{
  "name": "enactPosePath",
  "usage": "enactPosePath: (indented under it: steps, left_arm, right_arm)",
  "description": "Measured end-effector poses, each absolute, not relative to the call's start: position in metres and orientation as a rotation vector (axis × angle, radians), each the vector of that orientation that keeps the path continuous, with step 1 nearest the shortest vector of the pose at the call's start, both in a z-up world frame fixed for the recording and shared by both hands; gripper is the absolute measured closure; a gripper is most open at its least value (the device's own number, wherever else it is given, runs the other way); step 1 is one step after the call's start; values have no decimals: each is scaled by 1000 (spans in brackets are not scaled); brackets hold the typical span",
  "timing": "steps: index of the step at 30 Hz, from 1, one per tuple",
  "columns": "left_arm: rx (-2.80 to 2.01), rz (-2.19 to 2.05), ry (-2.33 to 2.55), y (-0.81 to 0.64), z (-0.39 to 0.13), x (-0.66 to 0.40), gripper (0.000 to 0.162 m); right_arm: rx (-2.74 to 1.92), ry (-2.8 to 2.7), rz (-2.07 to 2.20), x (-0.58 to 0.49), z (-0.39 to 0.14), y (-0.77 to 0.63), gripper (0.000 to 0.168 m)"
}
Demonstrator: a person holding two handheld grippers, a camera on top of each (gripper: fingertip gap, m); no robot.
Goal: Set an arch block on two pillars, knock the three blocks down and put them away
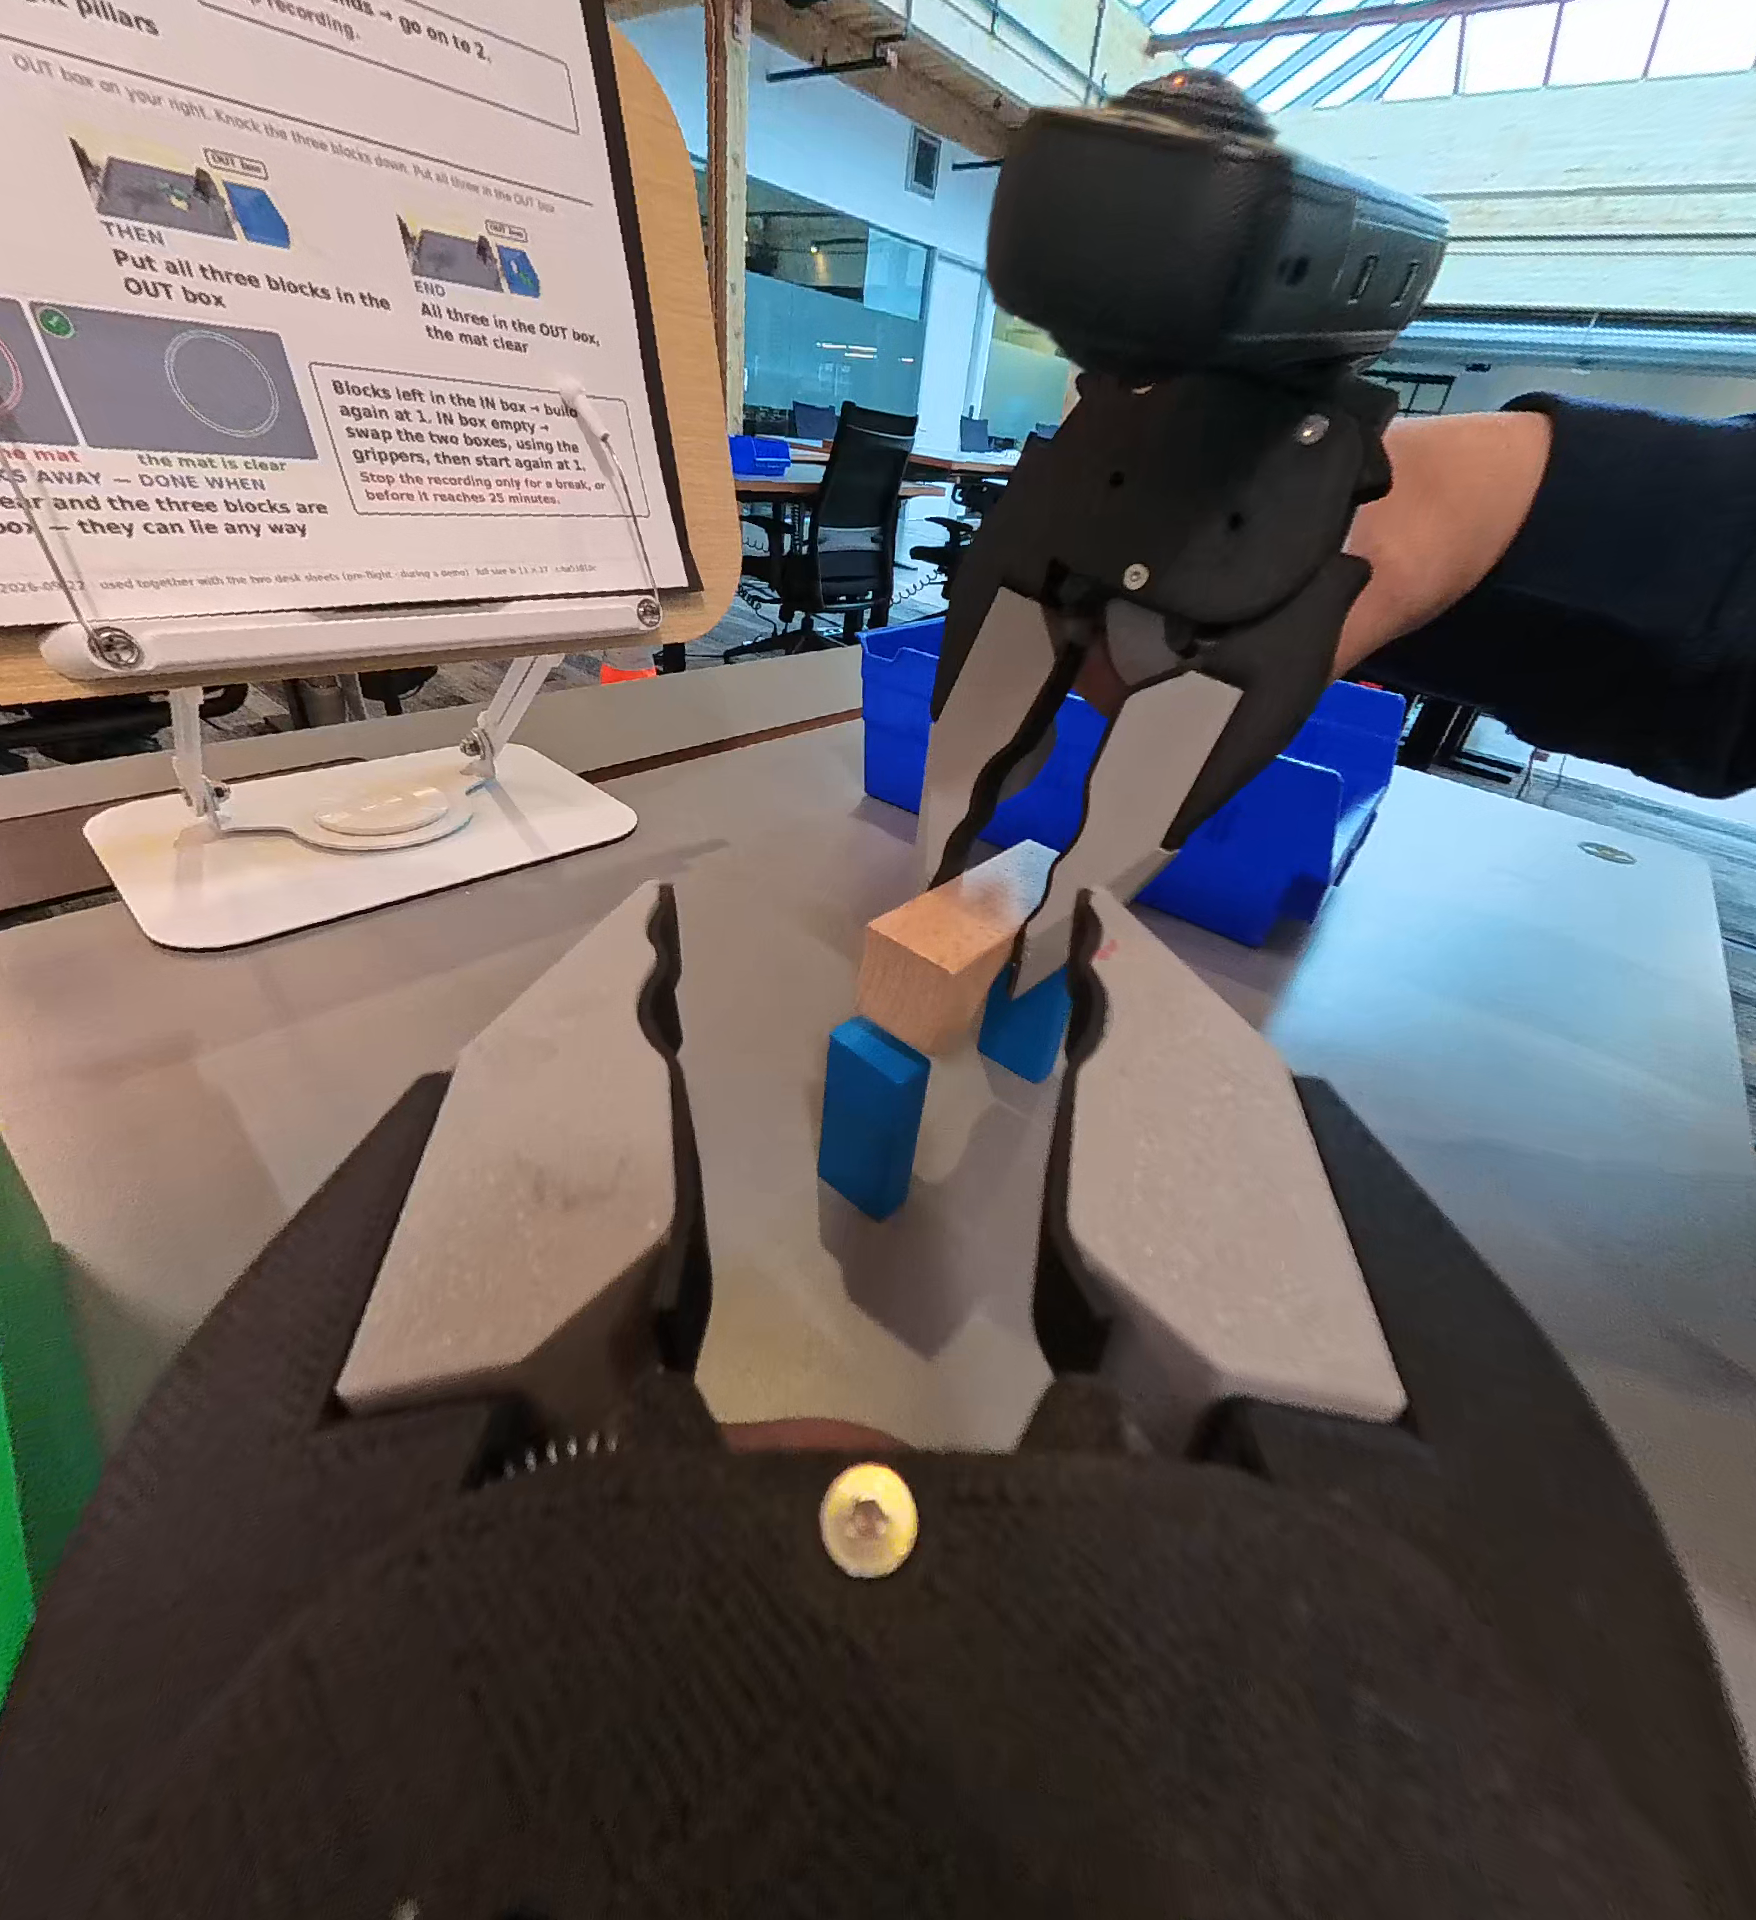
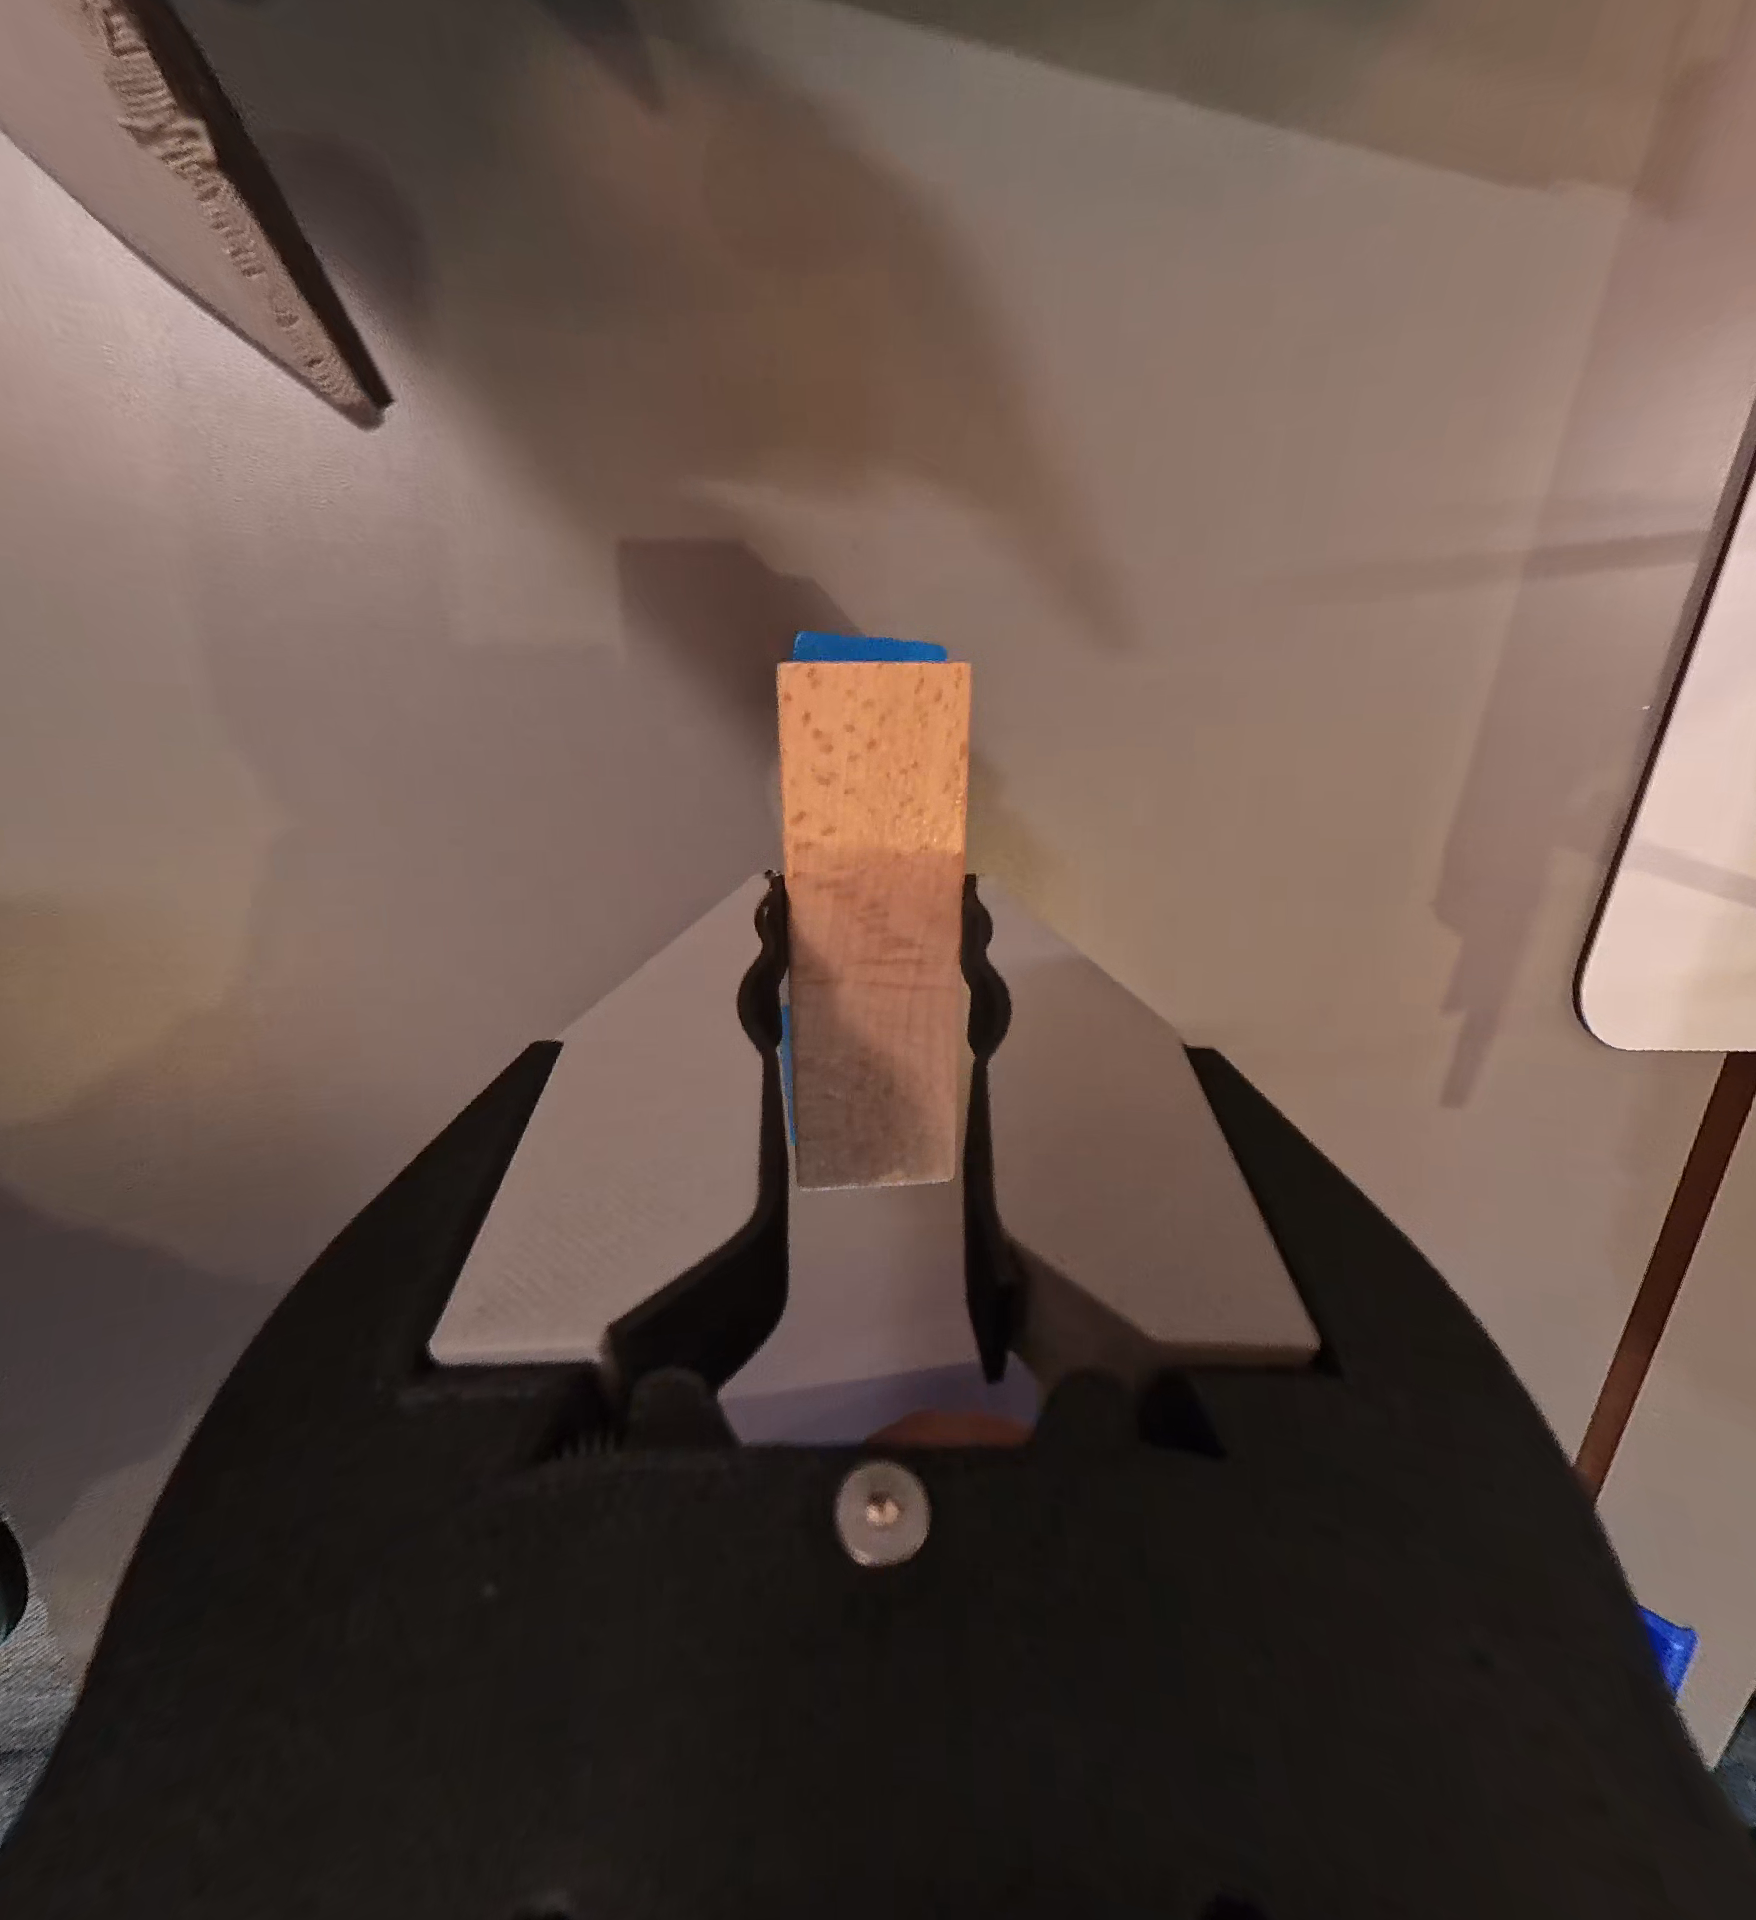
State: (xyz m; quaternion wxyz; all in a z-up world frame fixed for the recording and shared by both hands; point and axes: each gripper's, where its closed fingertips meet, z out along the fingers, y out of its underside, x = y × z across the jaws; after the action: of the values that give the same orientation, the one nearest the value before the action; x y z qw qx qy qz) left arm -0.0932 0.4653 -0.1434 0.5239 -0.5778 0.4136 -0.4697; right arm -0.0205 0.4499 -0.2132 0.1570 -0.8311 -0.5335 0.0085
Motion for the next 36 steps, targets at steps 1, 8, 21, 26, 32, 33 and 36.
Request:
enactPosePath:
  steps: [1, 8, 21, 26, 32, 33, 36]
  left_arm:
    - [-1384, -1120, 993, 465, -144, -93, 88]
    - [-1382, -1113, 998, 465, -144, -93, 88]
    - [-1396, -1117, 1008, 464, -147, -92, 88]
    - [-1400, -1117, 1013, 464, -148, -91, 88]
    - [-1403, -1117, 1016, 464, -149, -91, 87]
    - [-1403, -1115, 1016, 464, -149, -91, 87]
    - [-1404, -1117, 1018, 464, -150, -91, 87]
  right_arm:
    - [-2382, -1527, 23, -20, -214, 450, 138]
    - [-2395, -1525, 8, -17, -216, 450, 138]
    - [-2414, -1512, 11, -16, -219, 451, 138]
    - [-2412, -1506, 16, -17, -219, 451, 138]
    - [-2417, -1498, 13, -16, -220, 452, 138]
    - [-2418, -1494, 14, -16, -219, 452, 138]
    - [-2417, -1492, 24, -17, -220, 452, 138]
